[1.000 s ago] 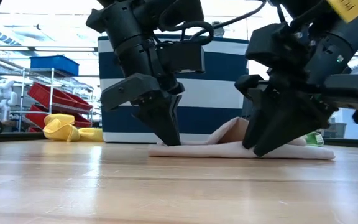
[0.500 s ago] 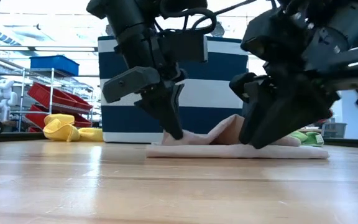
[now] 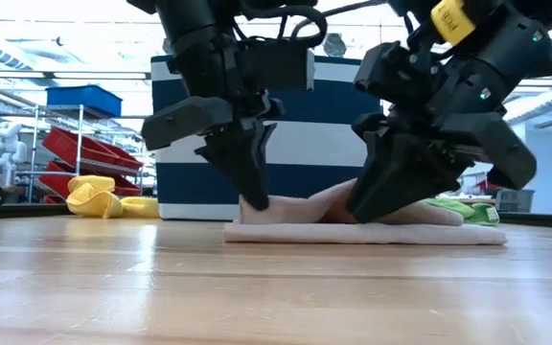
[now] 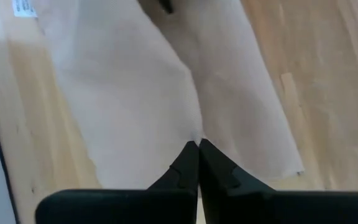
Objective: Fold towel
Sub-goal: Fold the brown towel
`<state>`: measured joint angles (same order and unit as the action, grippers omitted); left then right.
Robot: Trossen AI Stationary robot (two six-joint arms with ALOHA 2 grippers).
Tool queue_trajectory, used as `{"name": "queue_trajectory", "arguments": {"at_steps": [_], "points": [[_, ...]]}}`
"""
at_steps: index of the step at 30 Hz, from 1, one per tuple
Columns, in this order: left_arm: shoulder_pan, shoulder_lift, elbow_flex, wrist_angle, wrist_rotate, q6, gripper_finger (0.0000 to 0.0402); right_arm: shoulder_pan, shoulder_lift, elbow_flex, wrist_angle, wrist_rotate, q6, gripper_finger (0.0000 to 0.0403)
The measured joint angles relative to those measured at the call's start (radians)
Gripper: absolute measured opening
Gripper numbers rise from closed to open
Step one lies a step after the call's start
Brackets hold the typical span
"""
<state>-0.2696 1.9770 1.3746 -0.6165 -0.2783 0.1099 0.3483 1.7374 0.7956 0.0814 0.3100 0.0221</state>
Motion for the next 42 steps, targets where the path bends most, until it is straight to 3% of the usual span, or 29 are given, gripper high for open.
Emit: {"name": "queue_trajectory", "arguments": {"at_steps": [10,22,28,37,42], "points": [[-0.046,-0.057,0.0,-0.007,-0.018,-0.014,0.0,-0.02,0.094,0.006,0.046,-0.011,0.023,0.01],[-0.088,-0.062,0.0,-0.065,-0.026,-0.017,0.0,-0.021,0.094,0.002,0.048,0.0,0.043,0.01],[-0.1,-0.052,0.0,-0.044,0.062,-0.01,0.0,-0.033,0.095,0.001,0.054,0.005,0.046,0.01],[-0.1,-0.051,0.0,0.033,0.113,0.002,0.0,-0.039,0.088,0.0,0.059,-0.001,0.031,0.01],[-0.088,-0.051,0.0,0.044,0.143,0.005,0.0,-0.022,0.012,-0.003,-0.063,-0.024,-0.017,0.01]]}}
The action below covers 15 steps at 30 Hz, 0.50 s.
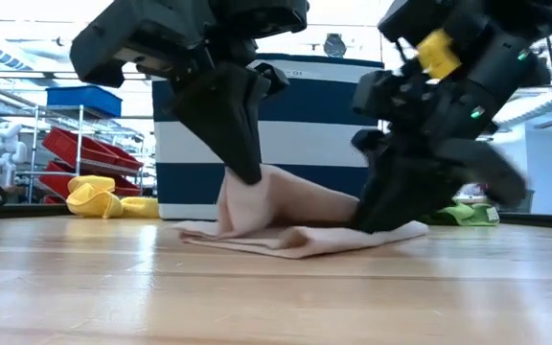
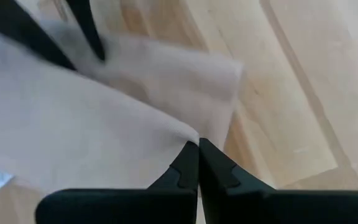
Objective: Fold towel
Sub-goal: Fold the brown towel
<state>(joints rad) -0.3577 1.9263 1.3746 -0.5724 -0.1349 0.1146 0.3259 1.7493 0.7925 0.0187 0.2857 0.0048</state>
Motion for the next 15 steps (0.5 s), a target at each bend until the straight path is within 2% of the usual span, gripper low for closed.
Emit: {"name": "queue_trajectory", "arguments": {"at_steps": [3,8,11,15], "points": [[0.005,0.009,0.0,0.006,0.001,0.003,0.0,0.019,-0.091,-0.003,-0.117,0.001,-0.011,0.01],[0.006,0.029,0.0,0.005,0.004,0.008,0.0,0.048,-0.233,-0.001,-0.32,0.059,-0.033,0.0101],[0.006,0.037,0.0,0.016,0.004,0.009,0.0,0.049,-0.271,0.001,-0.329,0.101,-0.061,0.0114],[0.006,0.038,0.0,0.016,0.004,0.008,0.0,0.024,-0.26,0.001,-0.345,0.176,-0.098,0.0151]]}}
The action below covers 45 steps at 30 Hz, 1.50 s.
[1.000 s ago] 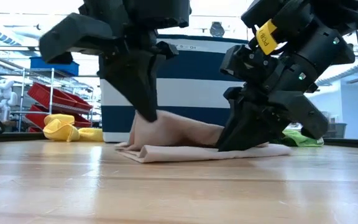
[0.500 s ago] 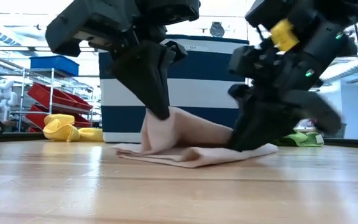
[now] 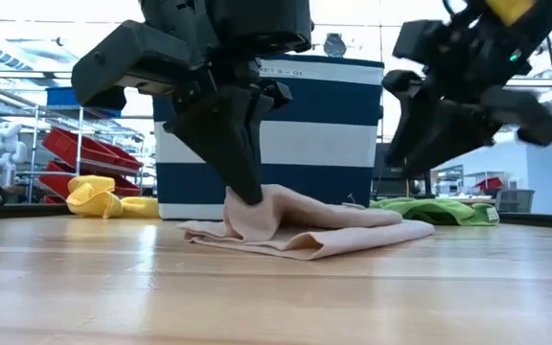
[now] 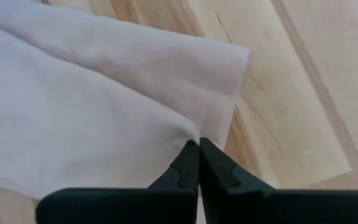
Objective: Fold towel
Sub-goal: Fold the brown towel
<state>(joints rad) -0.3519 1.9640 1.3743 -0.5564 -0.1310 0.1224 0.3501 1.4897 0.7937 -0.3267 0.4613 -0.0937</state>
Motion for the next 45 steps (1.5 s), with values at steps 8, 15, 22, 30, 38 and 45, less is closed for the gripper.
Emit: {"name": "queue_trajectory", "arguments": {"at_steps": [8,15,22,30,38,45], "points": [[-0.002,0.0,0.0,0.002,0.0,-0.004,0.0,-0.1,0.086,0.0,-0.011,-0.109,-0.012,0.0164],[-0.002,0.0,0.0,0.0,0.0,-0.005,0.0,-0.137,0.149,0.0,0.013,-0.177,-0.041,0.014],[-0.003,0.0,0.0,0.001,0.0,-0.009,0.0,-0.157,0.155,0.002,0.018,-0.176,-0.05,0.0115],[-0.002,0.0,0.0,0.002,-0.001,-0.008,0.0,-0.157,0.146,0.002,0.018,-0.175,-0.068,0.009],[-0.002,0.0,0.0,0.003,-0.002,-0.007,0.0,-0.169,0.145,0.002,0.048,-0.172,-0.085,0.0074],[-0.002,0.0,0.0,0.003,-0.008,-0.005,0.0,-0.172,0.145,0.002,0.058,-0.119,-0.117,0.001]]}}
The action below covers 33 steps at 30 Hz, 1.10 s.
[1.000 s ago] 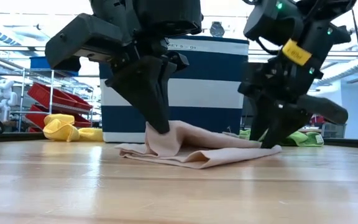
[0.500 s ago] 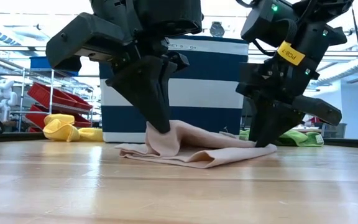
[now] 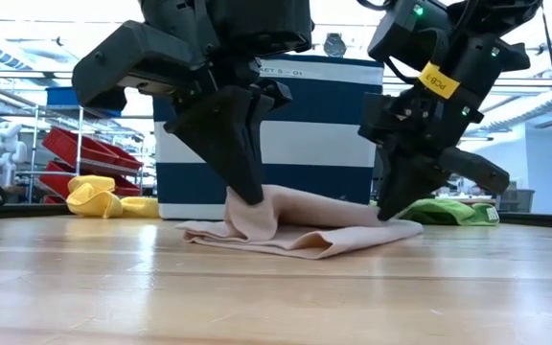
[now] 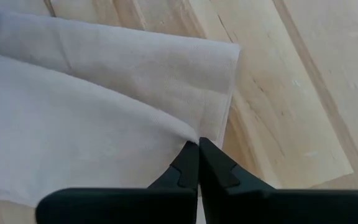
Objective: Fold towel
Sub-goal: Fold the brown towel
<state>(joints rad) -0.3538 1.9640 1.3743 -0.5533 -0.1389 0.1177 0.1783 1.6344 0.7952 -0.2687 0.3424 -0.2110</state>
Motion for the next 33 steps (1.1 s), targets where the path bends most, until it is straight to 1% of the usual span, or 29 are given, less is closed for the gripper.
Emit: {"name": "queue_trajectory", "arguments": {"at_steps": [6,12,14,17,22,26,29,33], "points": [[0.001,-0.006,0.0,-0.005,-0.011,0.0,0.0,0.0,-0.018,0.0,-0.004,0.121,-0.015,0.0002],[0.001,-0.068,0.0,0.013,-0.01,0.013,0.0,0.001,-0.119,0.0,-0.06,0.156,-0.016,0.0001],[0.0,-0.086,0.0,0.045,0.015,0.026,0.0,0.001,-0.159,0.0,-0.078,0.155,-0.014,0.0001],[0.003,-0.088,0.0,0.104,0.085,0.055,0.0,0.002,-0.218,0.0,-0.123,0.128,-0.003,0.0001],[0.015,-0.069,0.0,0.112,0.123,0.074,0.0,-0.002,-0.282,0.0,-0.183,0.026,0.026,0.0],[0.03,-0.069,0.0,0.164,0.135,0.071,0.0,-0.003,-0.287,0.0,-0.244,-0.022,0.054,0.0],[0.034,-0.069,-0.001,0.212,0.164,0.076,0.0,-0.005,-0.274,0.0,-0.297,-0.059,0.071,0.0006],[0.039,-0.059,0.0,0.303,0.228,0.091,0.0,-0.008,-0.266,0.0,-0.386,-0.048,0.115,0.0018]]}}
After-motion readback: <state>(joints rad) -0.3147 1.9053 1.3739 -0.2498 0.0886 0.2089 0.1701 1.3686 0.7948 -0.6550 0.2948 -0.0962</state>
